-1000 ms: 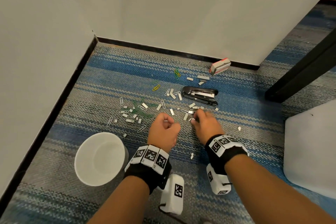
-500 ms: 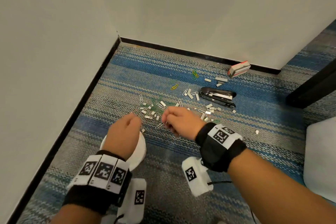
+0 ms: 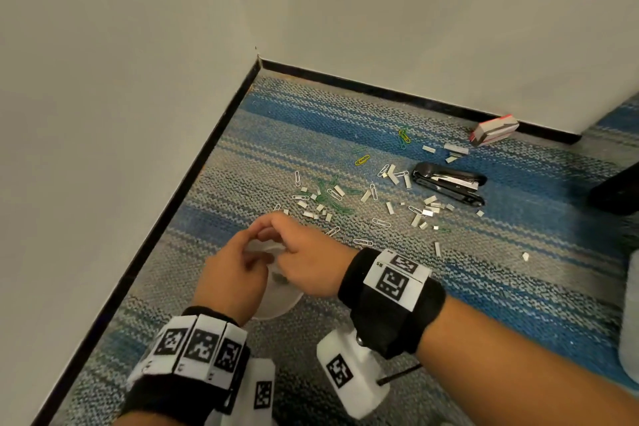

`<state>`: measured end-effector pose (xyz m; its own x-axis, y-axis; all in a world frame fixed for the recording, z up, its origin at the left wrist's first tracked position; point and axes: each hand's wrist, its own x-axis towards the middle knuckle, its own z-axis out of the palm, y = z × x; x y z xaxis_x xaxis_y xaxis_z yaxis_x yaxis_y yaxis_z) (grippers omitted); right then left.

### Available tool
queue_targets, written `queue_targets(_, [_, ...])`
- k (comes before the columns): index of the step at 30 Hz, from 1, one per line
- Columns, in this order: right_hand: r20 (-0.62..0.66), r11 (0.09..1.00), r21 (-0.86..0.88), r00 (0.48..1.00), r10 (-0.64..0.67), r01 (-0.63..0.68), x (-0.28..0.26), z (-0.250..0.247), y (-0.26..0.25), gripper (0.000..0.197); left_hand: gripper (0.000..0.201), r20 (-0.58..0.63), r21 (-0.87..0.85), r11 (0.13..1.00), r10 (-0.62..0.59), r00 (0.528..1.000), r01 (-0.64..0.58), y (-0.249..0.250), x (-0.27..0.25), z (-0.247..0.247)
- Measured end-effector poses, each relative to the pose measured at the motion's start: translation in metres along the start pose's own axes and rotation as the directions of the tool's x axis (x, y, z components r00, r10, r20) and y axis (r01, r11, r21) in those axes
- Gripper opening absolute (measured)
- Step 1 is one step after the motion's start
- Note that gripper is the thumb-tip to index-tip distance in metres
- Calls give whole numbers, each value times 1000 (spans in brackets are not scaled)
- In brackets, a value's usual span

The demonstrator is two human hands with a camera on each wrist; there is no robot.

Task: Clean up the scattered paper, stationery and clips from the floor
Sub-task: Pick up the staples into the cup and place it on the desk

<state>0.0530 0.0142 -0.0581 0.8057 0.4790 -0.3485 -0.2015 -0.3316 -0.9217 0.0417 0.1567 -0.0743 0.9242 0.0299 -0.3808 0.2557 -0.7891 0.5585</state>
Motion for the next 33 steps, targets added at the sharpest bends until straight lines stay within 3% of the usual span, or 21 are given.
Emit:
queue_targets(2, [-86, 995, 97, 996, 5, 4, 0, 1, 4, 50, 40, -93, 25, 999, 44, 995, -42, 3, -5, -3])
queue_targets(4, [-224, 990, 140, 974, 21, 11, -1, 1, 11, 47, 67, -113, 126, 988, 103, 988, -89, 8, -10, -6])
queue_targets(7, [-364, 995, 101, 930, 52, -16, -6, -5, 25, 39, 110, 32, 281, 960, -21, 999, 11, 9, -12, -3])
queue_targets(10, [-276, 991, -20, 954, 122, -132, -9, -4, 42, 38, 134, 164, 327, 945, -62, 984, 5, 9, -9, 6])
queue_targets(14, [-148, 996, -57, 987, 63, -72, -20, 6, 52, 73, 122, 162, 348, 937, -14, 987, -44, 18, -7, 9])
queue_targets(23, [-166, 982, -173, 985, 44, -73, -73, -29, 78, 102, 118, 324, 319, 913, 146, 935, -253, 61, -34, 47])
queue_targets(30, [-326, 989, -134, 945, 20, -68, -138, -40, 106, 90, 114, 396, 252, 879, 287, 872, -404, 86, -61, 92])
queue_targets(33, [-315, 994, -87, 949, 35, -65, -144, -37, 120, 92, 118, 423, 228, 884, 286, 860, -407, 85, -62, 100])
